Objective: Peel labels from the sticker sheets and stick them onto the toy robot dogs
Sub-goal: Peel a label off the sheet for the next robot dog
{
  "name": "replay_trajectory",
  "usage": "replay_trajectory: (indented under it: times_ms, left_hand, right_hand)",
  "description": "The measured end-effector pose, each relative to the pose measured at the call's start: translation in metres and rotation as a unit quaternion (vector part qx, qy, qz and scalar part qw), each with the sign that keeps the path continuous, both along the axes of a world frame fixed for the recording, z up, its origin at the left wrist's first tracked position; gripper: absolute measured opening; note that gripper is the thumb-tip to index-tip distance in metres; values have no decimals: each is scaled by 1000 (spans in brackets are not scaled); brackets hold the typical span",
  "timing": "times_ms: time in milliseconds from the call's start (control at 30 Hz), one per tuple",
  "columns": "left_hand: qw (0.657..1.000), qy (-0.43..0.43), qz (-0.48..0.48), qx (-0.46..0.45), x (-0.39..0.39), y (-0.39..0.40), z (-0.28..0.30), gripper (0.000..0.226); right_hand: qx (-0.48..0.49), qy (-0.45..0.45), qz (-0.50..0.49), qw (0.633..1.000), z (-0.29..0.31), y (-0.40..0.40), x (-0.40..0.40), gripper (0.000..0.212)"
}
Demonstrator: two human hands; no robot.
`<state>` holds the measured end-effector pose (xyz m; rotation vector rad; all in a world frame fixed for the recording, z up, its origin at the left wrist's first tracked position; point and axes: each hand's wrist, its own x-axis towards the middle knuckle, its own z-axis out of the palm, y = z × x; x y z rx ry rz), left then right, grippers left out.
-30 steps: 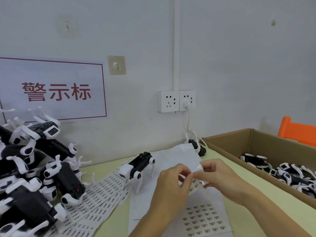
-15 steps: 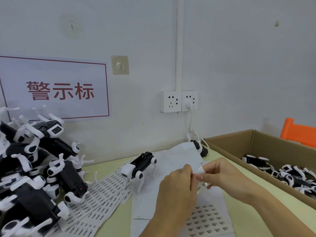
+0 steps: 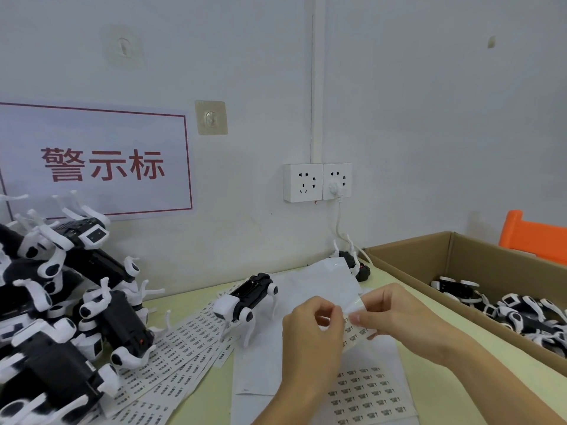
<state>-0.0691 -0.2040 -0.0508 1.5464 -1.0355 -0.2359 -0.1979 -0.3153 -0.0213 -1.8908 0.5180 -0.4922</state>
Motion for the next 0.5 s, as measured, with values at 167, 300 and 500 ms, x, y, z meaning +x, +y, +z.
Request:
replay_trajectory:
  times_ms: [167, 300, 500]
  left_hand:
    - [995, 103, -4, 3, 0, -2, 1, 20]
    - [993, 118, 0, 6, 0, -2, 3, 20]
    - [999, 31, 3, 14, -5, 1, 3, 17]
  right_hand:
    - [1, 2, -3, 1000, 0, 0, 1, 16]
    - [-4, 2, -6, 1000, -1, -1, 1, 16]
    - [-25, 2, -9, 1000, 0, 1, 1, 17]
